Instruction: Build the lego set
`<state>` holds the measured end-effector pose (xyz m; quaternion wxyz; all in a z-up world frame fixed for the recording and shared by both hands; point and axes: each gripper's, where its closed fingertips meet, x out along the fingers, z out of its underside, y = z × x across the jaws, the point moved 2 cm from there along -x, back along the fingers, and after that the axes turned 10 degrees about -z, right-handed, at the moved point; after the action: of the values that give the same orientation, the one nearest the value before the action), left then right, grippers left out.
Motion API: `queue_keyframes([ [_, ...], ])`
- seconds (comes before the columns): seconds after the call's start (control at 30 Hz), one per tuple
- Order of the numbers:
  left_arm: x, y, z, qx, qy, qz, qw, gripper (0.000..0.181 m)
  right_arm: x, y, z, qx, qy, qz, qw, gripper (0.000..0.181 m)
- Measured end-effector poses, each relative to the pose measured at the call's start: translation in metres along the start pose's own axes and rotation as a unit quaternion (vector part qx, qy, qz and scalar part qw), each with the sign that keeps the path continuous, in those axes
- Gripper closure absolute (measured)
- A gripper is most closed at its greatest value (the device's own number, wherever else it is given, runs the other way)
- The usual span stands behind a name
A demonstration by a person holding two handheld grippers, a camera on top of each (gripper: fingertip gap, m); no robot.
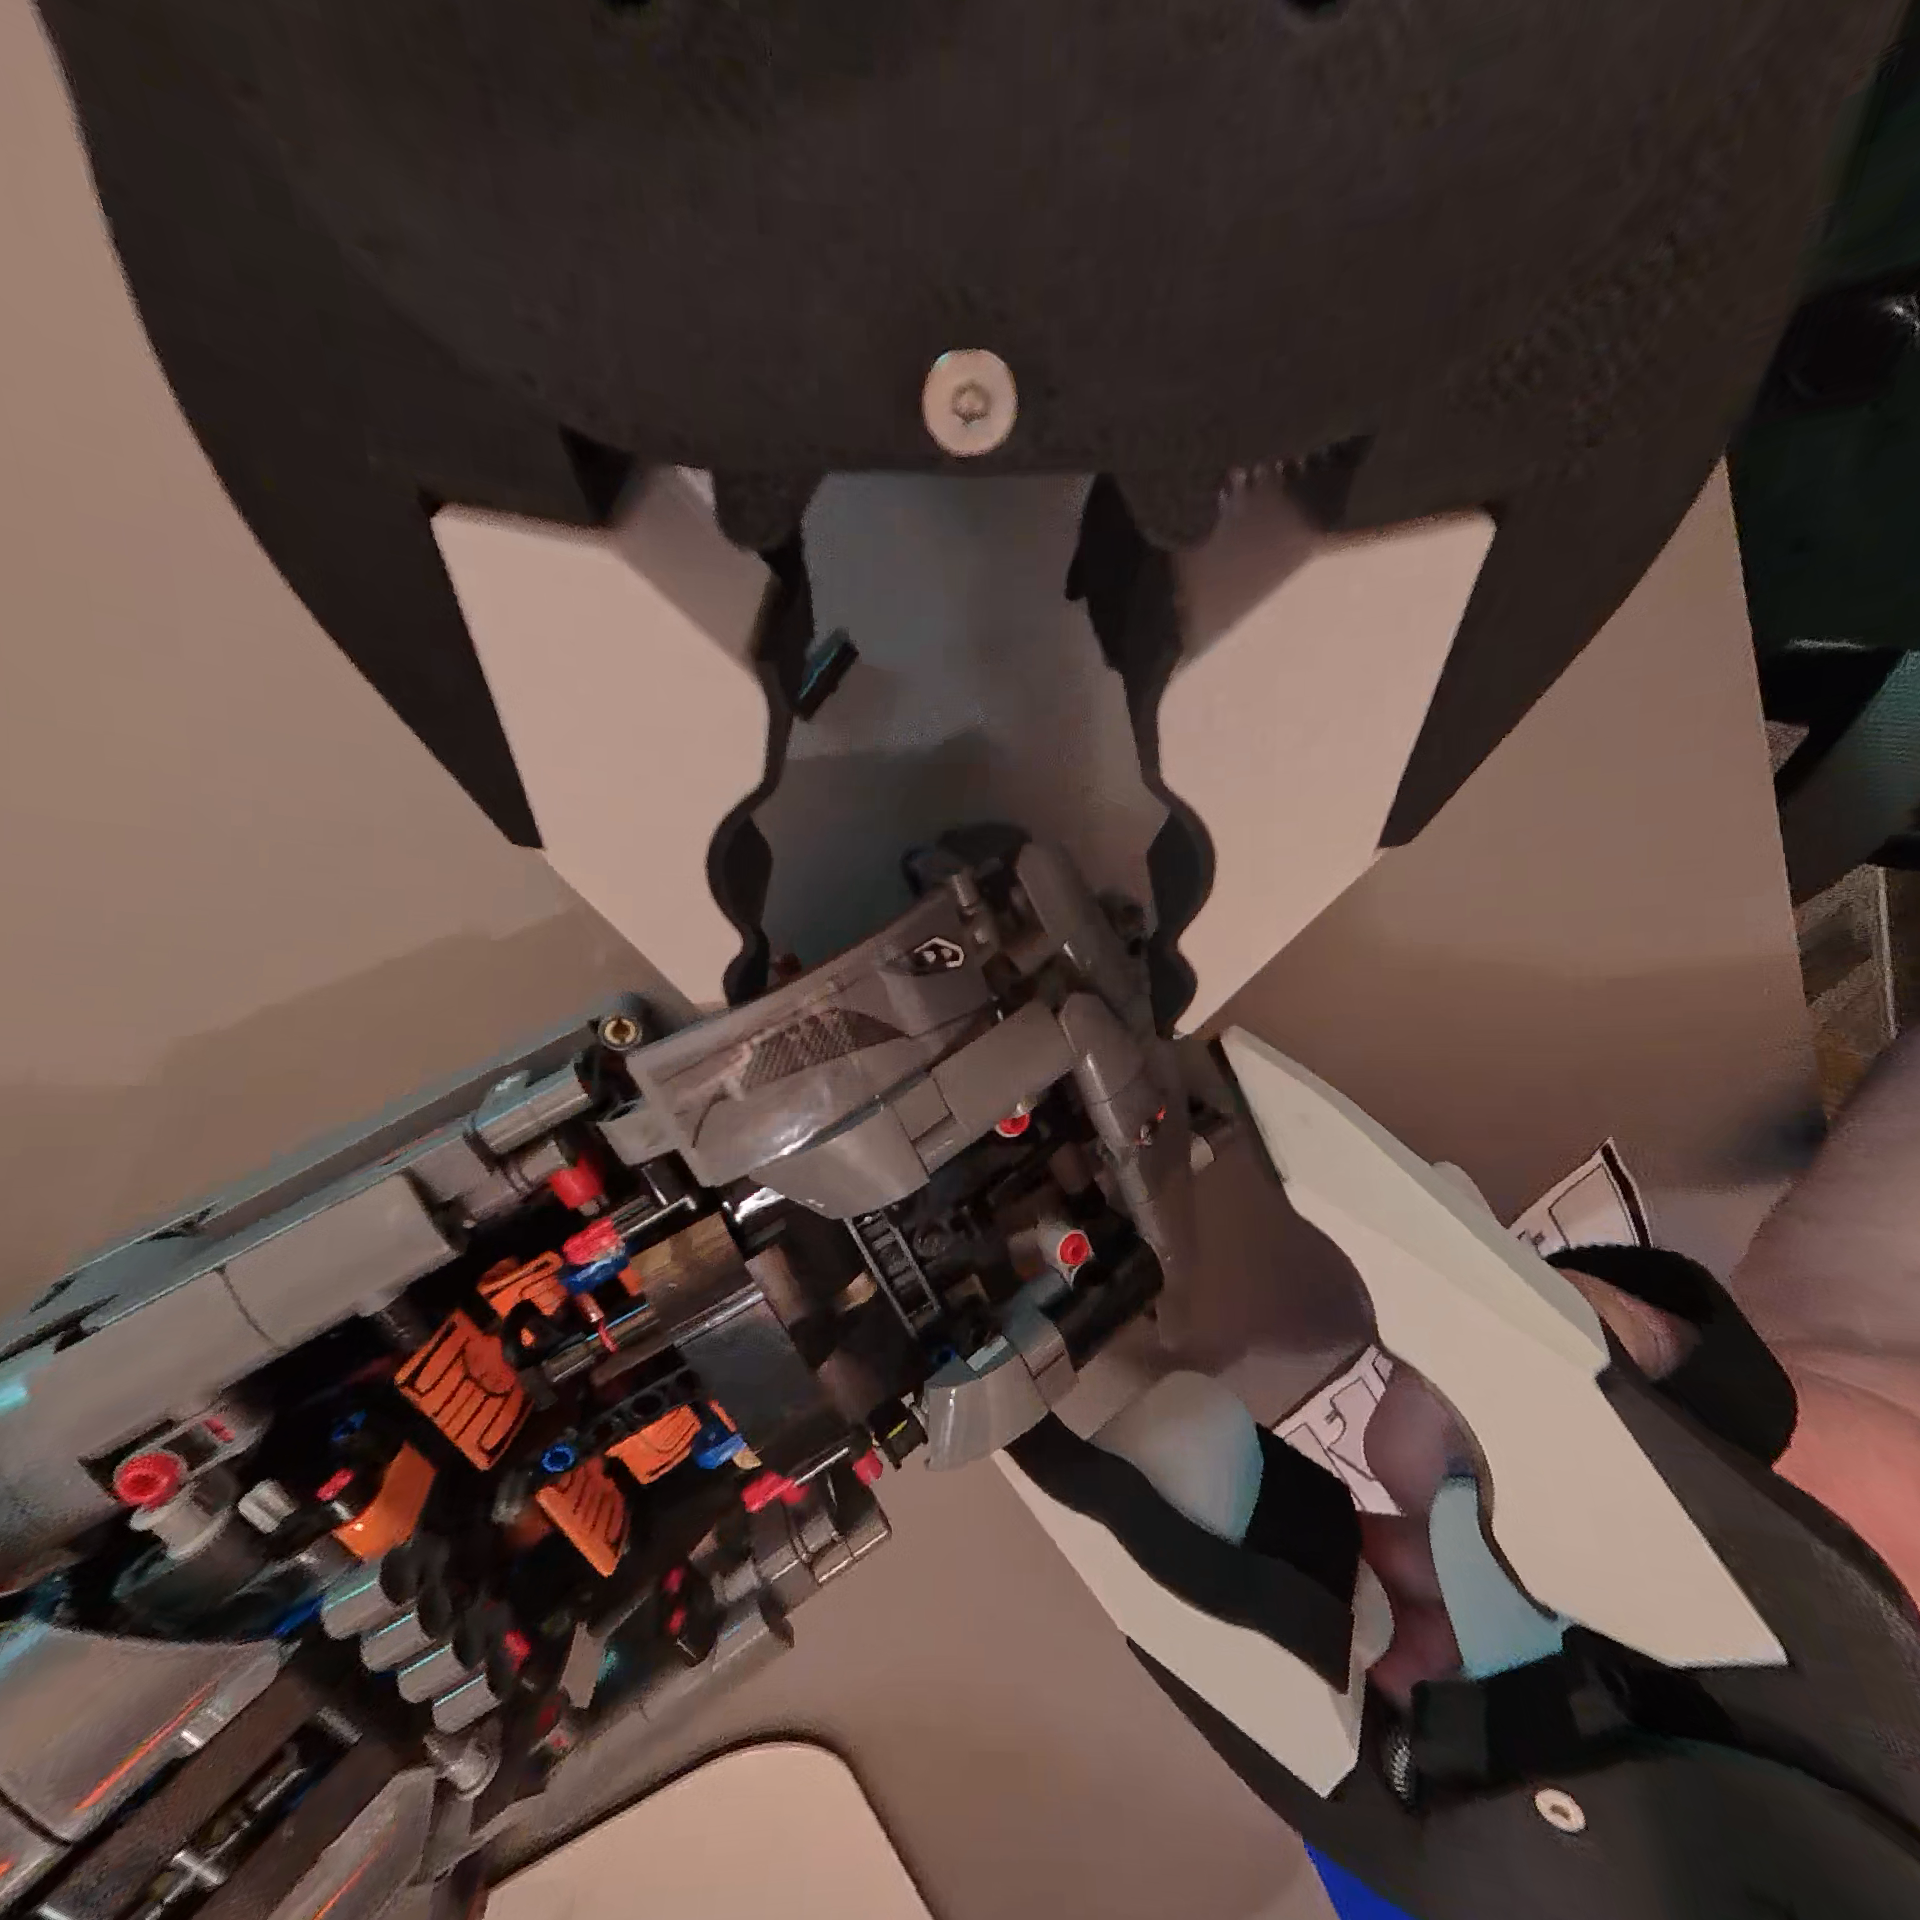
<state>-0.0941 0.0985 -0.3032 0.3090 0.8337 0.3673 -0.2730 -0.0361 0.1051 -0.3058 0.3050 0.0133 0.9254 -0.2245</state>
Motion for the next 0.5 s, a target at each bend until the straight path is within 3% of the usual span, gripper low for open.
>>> queue_keyframes([
  [0.1, -0.007, 0.002, 0.002, 0.003, 0.000, 0.004, 1.000, 0.084, -0.013, 0.001, 0.004, -0.020, -0.012, 0.034, 0.999, 0.109],
  [0.27, -0.028, 0.000, 0.011, 0.015, 0.011, -0.020, 1.000, 0.087, -0.036, -0.027, 0.008, -0.114, -0.035, 0.072, 0.990, 0.127],
  [0.33, -0.037, -0.001, 0.019, 0.024, 0.013, -0.035, 0.999, 0.091, -0.030, -0.048, 0.012, -0.160, -0.049, 0.031, 0.985, 0.146],
  [0.5, -0.051, -0.001, 0.047, 0.061, -0.003, -0.072, 0.996, 0.101, 0.000, -0.060, 0.037, -0.201, -0.124, -0.011, 0.972, 0.152],
])
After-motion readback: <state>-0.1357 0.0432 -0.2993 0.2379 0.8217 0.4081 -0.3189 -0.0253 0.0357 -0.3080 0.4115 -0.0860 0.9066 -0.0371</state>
